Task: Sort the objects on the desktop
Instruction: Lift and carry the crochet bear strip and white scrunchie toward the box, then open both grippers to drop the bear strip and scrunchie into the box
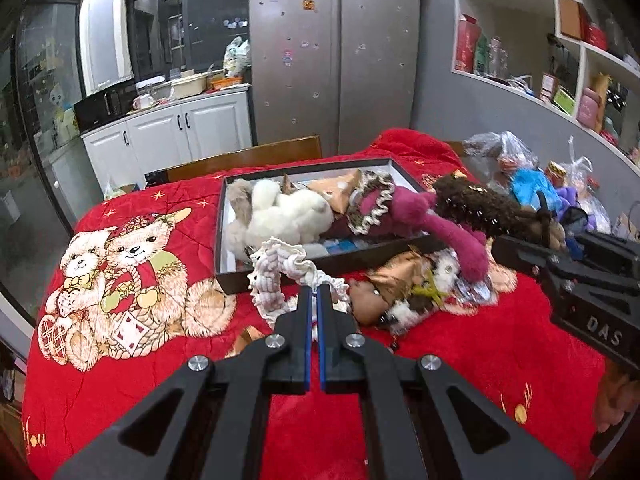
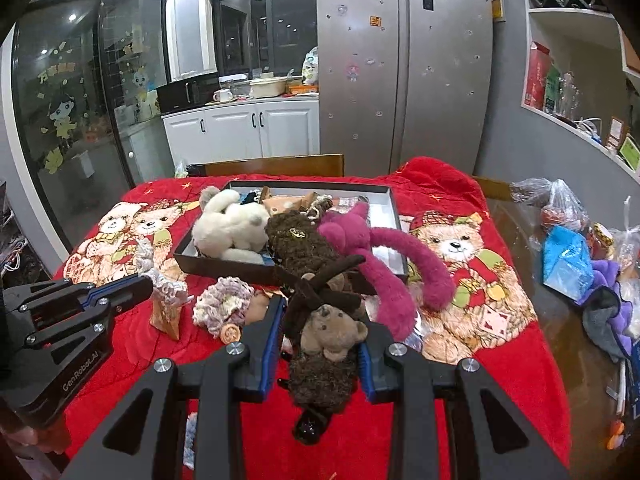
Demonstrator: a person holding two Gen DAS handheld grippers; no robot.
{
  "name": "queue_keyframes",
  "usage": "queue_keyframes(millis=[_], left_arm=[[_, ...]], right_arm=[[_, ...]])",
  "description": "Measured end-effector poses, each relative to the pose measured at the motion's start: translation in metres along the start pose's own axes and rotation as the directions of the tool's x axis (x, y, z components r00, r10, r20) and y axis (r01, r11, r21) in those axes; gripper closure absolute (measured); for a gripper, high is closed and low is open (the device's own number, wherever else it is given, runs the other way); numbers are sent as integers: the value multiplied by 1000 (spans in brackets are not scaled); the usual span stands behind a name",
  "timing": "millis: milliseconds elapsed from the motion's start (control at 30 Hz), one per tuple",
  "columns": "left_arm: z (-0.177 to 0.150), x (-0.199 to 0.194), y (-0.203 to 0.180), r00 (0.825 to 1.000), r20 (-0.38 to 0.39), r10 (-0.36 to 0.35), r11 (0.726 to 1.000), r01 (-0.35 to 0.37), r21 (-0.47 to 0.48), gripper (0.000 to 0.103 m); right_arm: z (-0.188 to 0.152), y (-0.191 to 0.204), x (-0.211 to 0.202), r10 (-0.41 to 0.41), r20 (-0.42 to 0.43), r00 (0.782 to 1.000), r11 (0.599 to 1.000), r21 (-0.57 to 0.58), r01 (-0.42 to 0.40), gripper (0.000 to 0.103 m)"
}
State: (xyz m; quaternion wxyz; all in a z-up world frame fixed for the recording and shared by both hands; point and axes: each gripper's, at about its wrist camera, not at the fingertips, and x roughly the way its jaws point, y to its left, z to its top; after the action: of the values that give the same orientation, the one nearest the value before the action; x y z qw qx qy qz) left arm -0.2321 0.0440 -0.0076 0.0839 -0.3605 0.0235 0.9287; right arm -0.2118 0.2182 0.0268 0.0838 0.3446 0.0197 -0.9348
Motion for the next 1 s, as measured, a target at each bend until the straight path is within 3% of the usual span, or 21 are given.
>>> queue_keyframes(millis=[600, 1000], left_arm=[[79, 85, 6, 999, -32, -20, 1000, 21, 21, 101], [107, 127, 9, 999, -41, -29, 999, 30, 20, 101]], right_arm=[[57, 2, 78, 26, -74, 997, 999, -23, -28, 71], [80, -4, 125, 40, -106, 994, 999, -24, -43, 71]])
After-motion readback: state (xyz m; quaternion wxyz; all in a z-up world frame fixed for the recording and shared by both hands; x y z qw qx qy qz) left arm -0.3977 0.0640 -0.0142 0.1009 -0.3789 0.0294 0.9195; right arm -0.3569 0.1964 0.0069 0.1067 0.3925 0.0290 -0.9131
